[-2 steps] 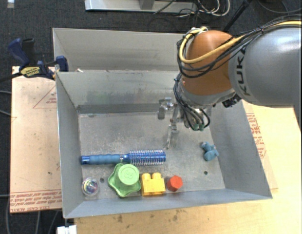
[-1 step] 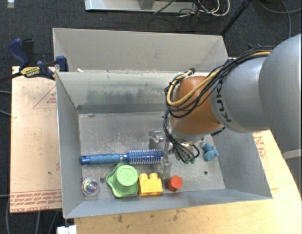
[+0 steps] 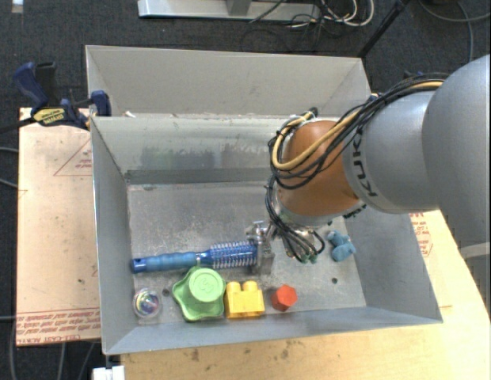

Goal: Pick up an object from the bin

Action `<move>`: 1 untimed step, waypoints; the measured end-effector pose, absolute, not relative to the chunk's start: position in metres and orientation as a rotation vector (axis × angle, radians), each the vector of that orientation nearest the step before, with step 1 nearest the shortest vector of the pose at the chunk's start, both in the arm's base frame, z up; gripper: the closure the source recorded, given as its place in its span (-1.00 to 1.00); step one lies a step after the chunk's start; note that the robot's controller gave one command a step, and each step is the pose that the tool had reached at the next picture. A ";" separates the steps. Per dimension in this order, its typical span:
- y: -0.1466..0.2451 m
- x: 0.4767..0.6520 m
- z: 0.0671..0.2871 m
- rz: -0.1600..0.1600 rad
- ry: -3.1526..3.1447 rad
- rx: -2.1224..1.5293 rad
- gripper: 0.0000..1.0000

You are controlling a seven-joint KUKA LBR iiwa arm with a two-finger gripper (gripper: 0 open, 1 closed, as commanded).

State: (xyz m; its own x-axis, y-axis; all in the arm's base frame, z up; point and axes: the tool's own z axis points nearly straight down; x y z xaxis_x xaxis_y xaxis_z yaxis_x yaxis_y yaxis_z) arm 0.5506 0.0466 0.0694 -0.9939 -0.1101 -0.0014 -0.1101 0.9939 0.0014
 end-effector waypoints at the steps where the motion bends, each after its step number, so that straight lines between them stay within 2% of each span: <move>1: 0.011 0.586 0.116 -0.002 3.075 -0.609 1.00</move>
Offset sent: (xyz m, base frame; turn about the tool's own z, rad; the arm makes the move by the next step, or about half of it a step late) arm 0.0341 -0.0342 0.0459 -0.2851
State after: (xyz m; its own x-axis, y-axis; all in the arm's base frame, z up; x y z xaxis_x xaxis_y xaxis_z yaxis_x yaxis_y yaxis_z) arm 0.5865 0.0114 0.1162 -0.9245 -0.3812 -0.0063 -0.3812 0.9245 -0.0025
